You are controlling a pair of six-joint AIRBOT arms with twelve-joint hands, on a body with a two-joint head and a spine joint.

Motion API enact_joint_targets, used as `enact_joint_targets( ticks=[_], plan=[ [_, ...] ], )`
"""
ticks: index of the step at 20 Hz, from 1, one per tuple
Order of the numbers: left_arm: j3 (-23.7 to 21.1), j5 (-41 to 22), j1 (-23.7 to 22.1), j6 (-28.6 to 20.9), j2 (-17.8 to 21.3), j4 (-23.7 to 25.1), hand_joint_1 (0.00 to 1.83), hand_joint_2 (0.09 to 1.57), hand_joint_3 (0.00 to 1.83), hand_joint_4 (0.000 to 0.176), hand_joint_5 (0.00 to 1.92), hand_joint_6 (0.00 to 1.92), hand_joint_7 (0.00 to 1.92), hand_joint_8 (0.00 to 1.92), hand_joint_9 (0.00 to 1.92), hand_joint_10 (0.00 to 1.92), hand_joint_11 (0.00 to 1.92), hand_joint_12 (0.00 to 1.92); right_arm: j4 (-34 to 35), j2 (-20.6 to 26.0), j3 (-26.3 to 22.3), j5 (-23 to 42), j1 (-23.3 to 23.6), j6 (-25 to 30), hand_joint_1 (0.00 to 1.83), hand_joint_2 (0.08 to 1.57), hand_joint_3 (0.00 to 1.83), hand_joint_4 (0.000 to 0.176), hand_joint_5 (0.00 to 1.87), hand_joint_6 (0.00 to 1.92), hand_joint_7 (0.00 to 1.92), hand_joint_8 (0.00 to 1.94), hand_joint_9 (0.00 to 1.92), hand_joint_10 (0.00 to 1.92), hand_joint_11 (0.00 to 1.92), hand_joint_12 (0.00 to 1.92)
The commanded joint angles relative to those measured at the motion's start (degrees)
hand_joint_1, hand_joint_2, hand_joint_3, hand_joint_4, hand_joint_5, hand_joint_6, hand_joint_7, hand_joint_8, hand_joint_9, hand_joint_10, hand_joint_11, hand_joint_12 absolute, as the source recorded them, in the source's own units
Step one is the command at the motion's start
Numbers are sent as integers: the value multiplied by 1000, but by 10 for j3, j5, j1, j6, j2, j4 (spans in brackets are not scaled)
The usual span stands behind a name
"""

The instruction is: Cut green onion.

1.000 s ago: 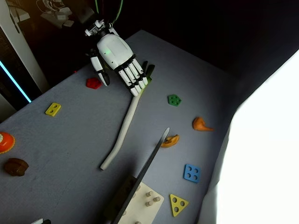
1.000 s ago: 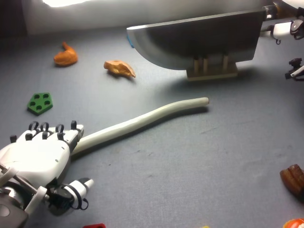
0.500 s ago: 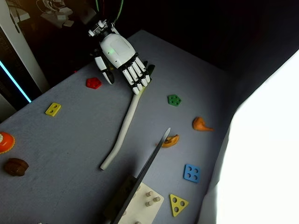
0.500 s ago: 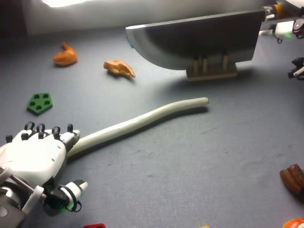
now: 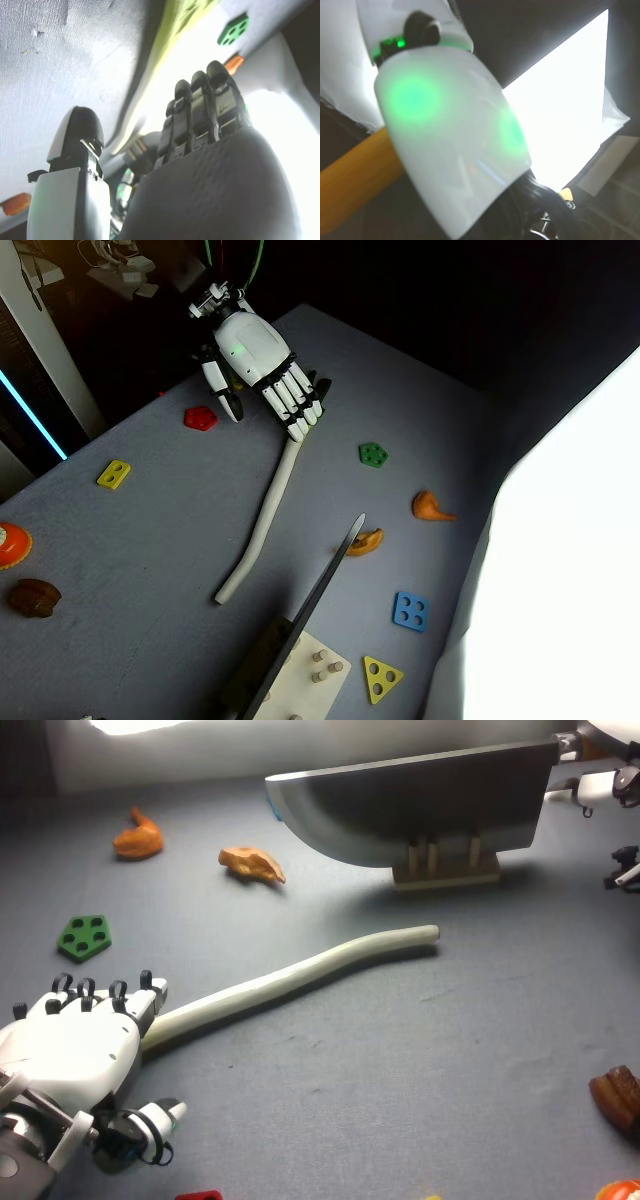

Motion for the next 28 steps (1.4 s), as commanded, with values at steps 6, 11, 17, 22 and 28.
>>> enact_joint_targets(
  ticks=[6,11,17,22,28],
  plan=[
    [3,-44,-9,0,-4,38,663,1291,10,42,12,4,0,0,0,0,0,62,12,2,7,69,2,0,1090,1040,0,0,25,10,49,11,12,5,0,0],
    [4,-44,-12,0,-6,38,663,1285,1,48,51,7,121,7,76,15,0,167,13,2,8,78,3,0,1029,1048,0,0,331,301,529,55,352,252,0,1006],
    [5,-44,-8,0,-8,38,637,1283,0,53,34,0,84,0,77,3,0,323,13,3,8,78,4,1,992,1209,29,14,760,1362,563,1549,380,1680,98,1921],
    [5,-44,-4,0,-8,38,713,1235,0,45,105,3,208,2,197,20,0,608,14,3,8,77,2,4,1184,1025,0,0,598,1883,659,1940,679,1921,578,1921],
    [5,-44,-2,0,-7,26,732,1240,0,35,100,1,275,16,197,10,0,494,14,4,8,74,0,4,1286,976,0,0,767,1864,1010,1941,1108,1921,1043,1921]
  ],
)
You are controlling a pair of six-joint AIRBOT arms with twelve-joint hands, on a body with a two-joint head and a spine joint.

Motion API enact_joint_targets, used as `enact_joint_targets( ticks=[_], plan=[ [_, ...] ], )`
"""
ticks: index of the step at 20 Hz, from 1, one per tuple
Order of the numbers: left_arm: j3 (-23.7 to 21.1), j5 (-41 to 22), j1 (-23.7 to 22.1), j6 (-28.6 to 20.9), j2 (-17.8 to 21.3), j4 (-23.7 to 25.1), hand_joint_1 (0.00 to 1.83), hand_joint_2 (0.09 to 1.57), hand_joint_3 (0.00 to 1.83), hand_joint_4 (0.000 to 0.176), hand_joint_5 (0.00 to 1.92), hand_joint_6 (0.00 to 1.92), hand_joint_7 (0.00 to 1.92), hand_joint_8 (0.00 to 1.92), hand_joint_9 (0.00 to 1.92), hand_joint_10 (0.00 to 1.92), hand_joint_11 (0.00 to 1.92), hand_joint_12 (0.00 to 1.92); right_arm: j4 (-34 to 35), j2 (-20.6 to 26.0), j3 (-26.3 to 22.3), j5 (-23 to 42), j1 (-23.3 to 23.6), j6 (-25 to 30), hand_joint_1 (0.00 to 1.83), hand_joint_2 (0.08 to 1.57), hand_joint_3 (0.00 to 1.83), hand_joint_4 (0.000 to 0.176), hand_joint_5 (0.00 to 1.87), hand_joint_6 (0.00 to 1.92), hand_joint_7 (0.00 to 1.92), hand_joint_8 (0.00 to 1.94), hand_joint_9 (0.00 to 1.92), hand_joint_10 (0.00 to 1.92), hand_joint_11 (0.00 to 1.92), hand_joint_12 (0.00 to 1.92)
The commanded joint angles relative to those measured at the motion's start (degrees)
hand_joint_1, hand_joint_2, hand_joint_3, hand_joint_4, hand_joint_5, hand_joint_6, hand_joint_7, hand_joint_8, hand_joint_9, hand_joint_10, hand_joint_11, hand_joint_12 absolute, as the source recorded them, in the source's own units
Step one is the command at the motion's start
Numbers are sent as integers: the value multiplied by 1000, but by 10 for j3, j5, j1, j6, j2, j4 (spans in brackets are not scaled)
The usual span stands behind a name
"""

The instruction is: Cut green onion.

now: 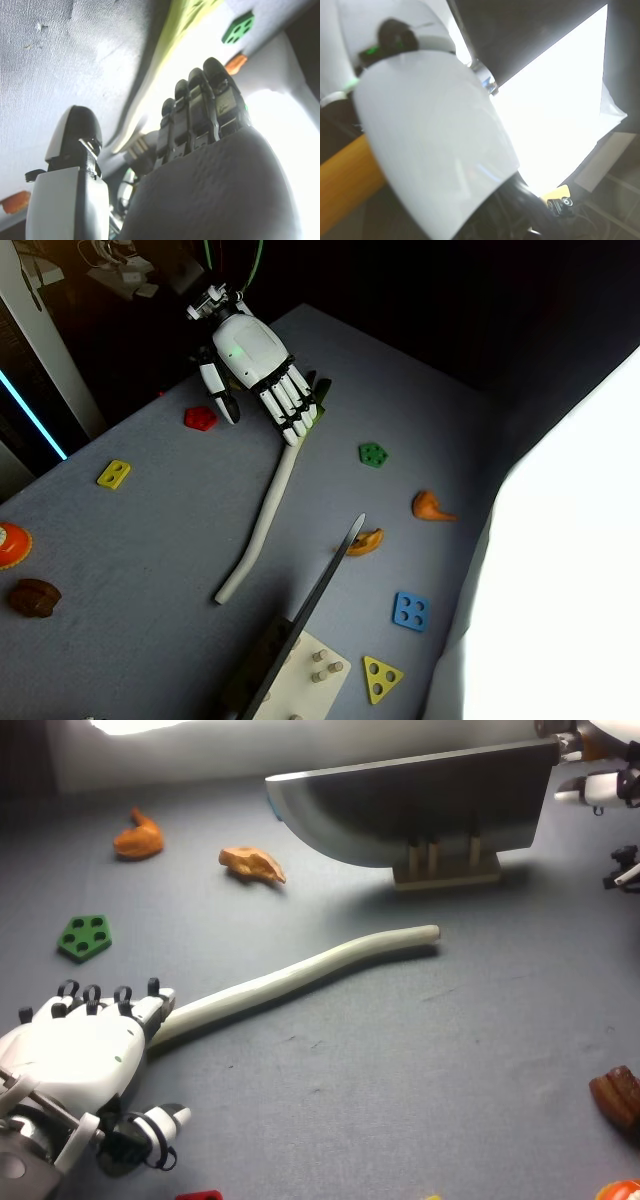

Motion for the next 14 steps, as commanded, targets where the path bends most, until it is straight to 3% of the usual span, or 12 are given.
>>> enact_joint_targets(
  ticks=[1,2,4,5,6,7,8,9,10,13,14],
  plan=[
    [3,-42,-2,1,1,31,725,1233,0,41,83,2,270,8,207,11,0,542,14,5,6,63,2,3,1189,1025,111,0,932,1230,1203,1941,1324,1921,1340,1921],
    [2,-42,-1,1,1,30,688,1246,1,44,58,2,254,2,202,7,0,544,14,6,6,61,2,4,1181,1012,138,0,1016,1013,1307,1941,1428,1921,1469,1921],
    [2,-42,1,1,2,29,682,1246,1,45,34,1,235,0,187,0,0,503,14,7,6,54,1,14,1181,1015,149,0,1029,964,1365,1941,1504,1921,1538,1921],
    [2,-42,2,1,2,28,670,1247,1,47,40,3,236,1,187,0,0,515,14,7,6,53,1,15,1405,1040,144,0,1087,1545,1424,1941,1566,1921,1610,1921],
    [1,-42,3,1,3,27,686,1240,0,44,51,4,260,6,207,6,0,547,14,7,6,52,1,18,1504,1062,122,9,1200,1846,1457,1941,1600,1921,1647,1921],
    [1,-42,3,1,3,27,727,1224,0,44,78,9,277,7,228,11,0,632,14,8,6,51,1,20,1584,1075,119,143,1333,1906,1486,1941,1628,1921,1669,1921],
    [1,-42,4,1,3,27,740,1225,0,46,73,6,277,5,233,12,0,650,14,8,6,50,1,21,1627,1096,128,169,1407,1918,1506,1941,1643,1921,1681,1921],
    [1,-42,5,1,4,27,688,1244,2,51,79,5,299,8,237,11,0,621,14,8,6,50,0,22,1662,1120,147,175,1453,1920,1528,1941,1663,1921,1692,1921],
    [1,-42,6,1,4,27,645,1260,7,46,22,0,188,1,195,3,0,553,14,8,6,49,0,22,1675,1106,207,176,1339,1921,1514,1941,1647,1921,1648,1921],
    [1,-42,9,1,4,27,683,1247,1,53,26,7,286,21,227,13,0,513,13,10,6,49,0,25,1689,916,556,176,1418,1921,1560,1941,1665,1921,1666,1921],
    [2,-42,10,-2,4,27,717,1232,0,47,51,10,279,10,239,13,0,580,13,10,6,49,1,26,1700,883,631,176,1434,1921,1581,1941,1671,1921,1663,1921]
  ],
)
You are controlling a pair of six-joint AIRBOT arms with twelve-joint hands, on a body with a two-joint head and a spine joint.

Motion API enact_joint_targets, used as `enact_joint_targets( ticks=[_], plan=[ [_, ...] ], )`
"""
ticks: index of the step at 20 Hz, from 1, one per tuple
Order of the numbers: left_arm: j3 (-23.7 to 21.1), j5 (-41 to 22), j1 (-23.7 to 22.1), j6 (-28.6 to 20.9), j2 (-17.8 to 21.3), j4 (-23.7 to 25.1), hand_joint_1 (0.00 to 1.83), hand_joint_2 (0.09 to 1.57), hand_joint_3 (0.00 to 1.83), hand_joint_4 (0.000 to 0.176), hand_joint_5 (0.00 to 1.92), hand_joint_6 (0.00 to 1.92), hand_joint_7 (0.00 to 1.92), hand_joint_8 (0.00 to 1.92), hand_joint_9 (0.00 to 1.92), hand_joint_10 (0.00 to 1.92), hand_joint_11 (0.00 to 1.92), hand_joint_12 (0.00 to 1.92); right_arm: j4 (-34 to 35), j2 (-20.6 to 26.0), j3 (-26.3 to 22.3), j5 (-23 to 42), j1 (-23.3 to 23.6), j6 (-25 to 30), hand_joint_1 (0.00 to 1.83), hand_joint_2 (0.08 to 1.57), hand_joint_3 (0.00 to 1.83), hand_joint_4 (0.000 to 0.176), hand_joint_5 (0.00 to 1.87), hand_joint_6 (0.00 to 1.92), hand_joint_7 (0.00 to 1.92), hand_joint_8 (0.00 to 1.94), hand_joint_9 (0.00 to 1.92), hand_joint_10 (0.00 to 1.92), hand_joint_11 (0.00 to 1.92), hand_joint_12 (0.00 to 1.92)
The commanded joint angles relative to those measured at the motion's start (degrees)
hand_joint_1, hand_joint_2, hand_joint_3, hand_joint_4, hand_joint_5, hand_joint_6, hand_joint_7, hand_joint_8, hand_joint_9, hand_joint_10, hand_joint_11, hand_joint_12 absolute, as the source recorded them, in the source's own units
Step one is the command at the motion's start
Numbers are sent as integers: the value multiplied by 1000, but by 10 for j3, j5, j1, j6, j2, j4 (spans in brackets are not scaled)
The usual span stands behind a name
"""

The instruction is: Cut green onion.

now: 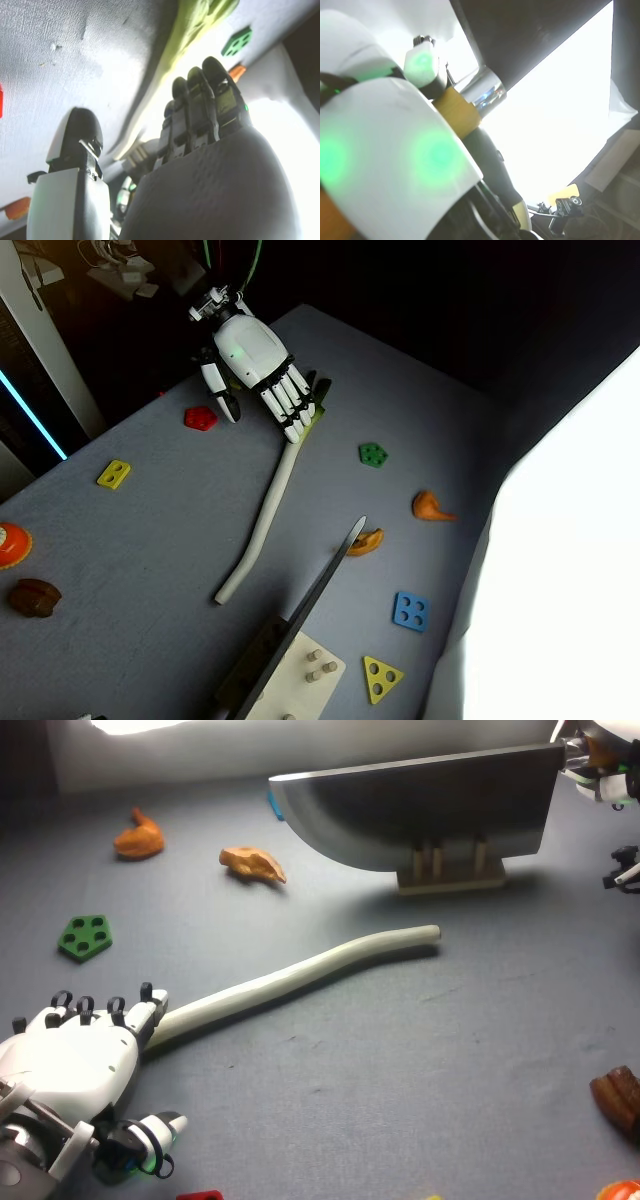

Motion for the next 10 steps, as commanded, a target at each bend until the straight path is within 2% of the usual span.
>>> enact_joint_targets(
  ticks=[1,4,6,10],
  plan=[
    [2,-42,1,-2,3,33,782,1194,0,43,112,23,292,9,279,23,0,741,11,8,6,58,1,4,1702,871,650,176,1428,1921,1585,1941,1664,1921,1660,1921],
    [5,-42,2,-4,4,33,746,1206,0,46,92,7,299,7,293,22,0,793,11,10,5,58,3,6,1675,874,656,176,1424,1921,1543,1941,1635,1921,1632,1921],
    [7,-42,3,-4,4,33,717,1226,1,42,70,2,275,1,272,9,0,736,11,11,5,62,5,11,1670,880,651,176,1415,1921,1522,1941,1621,1921,1619,1921],
    [6,-42,5,-4,3,33,725,1230,1,44,92,5,295,9,297,13,0,780,11,14,5,77,10,18,1627,872,632,176,1410,1921,1530,1941,1623,1921,1625,1921]
  ],
)
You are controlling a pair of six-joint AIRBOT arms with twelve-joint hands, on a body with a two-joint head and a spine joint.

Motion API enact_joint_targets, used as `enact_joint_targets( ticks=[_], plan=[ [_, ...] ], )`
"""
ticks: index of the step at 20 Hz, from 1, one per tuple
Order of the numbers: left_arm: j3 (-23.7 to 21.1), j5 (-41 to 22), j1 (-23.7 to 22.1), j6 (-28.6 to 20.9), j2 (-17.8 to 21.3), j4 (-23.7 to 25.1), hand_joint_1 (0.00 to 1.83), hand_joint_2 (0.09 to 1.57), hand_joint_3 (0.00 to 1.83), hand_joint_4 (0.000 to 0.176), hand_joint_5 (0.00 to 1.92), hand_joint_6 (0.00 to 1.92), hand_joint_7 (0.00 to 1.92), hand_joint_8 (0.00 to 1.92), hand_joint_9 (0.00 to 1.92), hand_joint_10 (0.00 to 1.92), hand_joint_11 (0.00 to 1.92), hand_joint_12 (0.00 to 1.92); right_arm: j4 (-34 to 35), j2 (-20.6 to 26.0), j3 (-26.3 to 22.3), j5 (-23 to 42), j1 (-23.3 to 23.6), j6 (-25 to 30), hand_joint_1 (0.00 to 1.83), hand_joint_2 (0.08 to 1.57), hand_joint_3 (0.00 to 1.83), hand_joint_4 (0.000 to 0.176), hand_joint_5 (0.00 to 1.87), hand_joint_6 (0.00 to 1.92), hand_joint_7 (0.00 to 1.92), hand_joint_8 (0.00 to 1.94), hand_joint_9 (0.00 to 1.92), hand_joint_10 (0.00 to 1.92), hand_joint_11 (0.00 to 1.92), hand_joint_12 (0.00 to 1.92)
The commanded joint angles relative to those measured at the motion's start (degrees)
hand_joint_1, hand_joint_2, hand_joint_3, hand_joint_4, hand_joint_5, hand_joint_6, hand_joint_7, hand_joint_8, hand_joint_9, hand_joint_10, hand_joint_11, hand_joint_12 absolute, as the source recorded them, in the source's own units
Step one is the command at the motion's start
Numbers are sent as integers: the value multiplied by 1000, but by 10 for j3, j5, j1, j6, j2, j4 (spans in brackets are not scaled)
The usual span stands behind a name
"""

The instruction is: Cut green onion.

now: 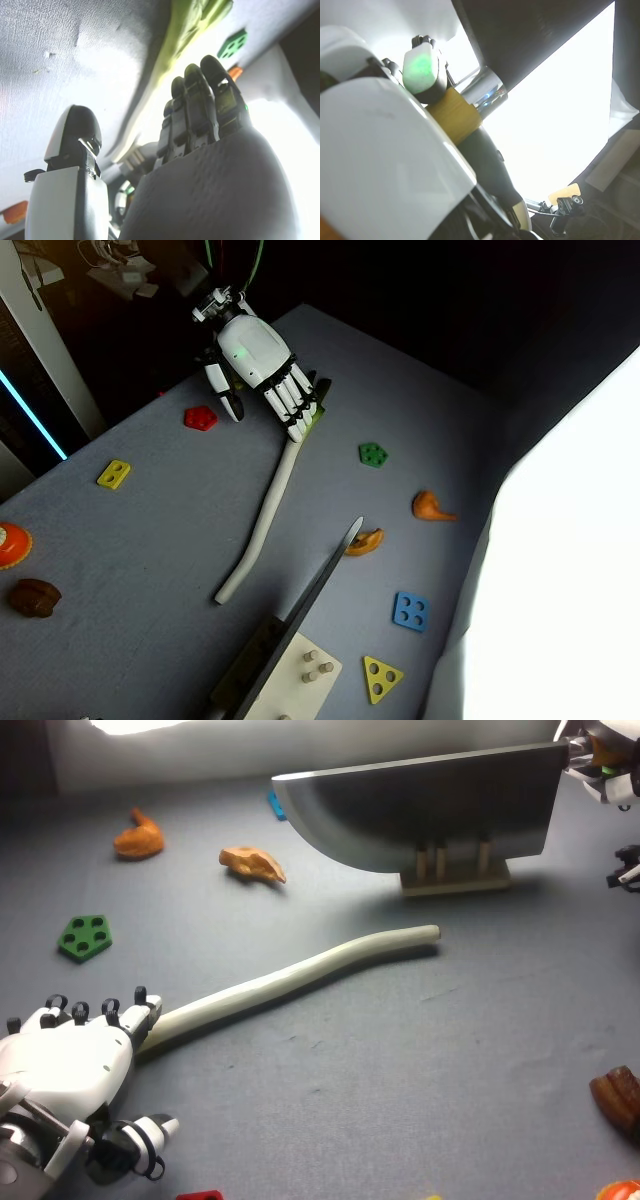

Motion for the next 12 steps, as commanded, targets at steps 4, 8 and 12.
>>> enact_joint_targets(
  ticks=[4,8,12],
  plan=[
    [1,-42,0,-1,3,32,720,1242,5,40,82,0,299,13,299,5,0,744,17,10,5,101,11,8,1611,904,596,176,1409,1921,1549,1941,1640,1921,1655,1921],
    [2,-42,1,-1,2,32,694,1250,3,47,60,4,214,3,245,2,0,669,18,11,5,135,12,5,1616,925,573,176,1392,1921,1559,1941,1662,1921,1674,1921],
    [4,-42,2,-1,1,32,720,1242,0,37,81,4,250,7,225,2,0,655,24,12,1,178,12,-26,1618,937,568,176,1406,1921,1533,1941,1645,1921,1655,1921]
  ],
)
